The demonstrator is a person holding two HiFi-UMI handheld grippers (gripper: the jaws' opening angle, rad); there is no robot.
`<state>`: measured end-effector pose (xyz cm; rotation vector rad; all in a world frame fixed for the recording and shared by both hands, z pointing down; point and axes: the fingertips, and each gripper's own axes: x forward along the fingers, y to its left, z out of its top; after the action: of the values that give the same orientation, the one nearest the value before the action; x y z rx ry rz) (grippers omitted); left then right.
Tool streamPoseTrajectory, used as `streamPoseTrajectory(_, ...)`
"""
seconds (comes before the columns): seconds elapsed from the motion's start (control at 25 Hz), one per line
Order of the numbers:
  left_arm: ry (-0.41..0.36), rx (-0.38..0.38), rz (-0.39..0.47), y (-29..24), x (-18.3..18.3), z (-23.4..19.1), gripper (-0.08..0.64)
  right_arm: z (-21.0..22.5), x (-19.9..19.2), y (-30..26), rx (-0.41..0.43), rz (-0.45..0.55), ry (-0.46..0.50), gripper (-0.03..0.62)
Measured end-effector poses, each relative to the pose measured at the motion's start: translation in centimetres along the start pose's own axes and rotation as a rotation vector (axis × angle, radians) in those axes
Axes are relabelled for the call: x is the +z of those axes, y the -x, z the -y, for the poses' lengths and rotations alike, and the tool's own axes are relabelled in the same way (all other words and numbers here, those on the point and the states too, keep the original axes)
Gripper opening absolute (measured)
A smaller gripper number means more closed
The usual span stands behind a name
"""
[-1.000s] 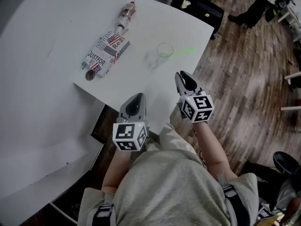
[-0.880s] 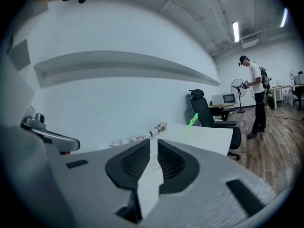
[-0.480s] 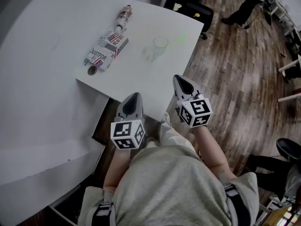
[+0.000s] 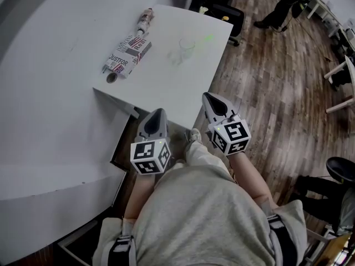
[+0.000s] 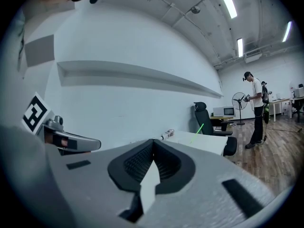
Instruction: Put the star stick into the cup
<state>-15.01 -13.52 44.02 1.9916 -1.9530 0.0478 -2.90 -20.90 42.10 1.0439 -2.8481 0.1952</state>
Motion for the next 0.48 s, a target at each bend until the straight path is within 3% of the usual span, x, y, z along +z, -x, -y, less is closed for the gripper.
streamPoseTrajectory(0.48, 0.002, -0.019, 0.019, 3.3, -0.7, 0.9, 0.009, -3.0, 0.4, 3.6, 0.005, 0.039, -0.002, -0.006)
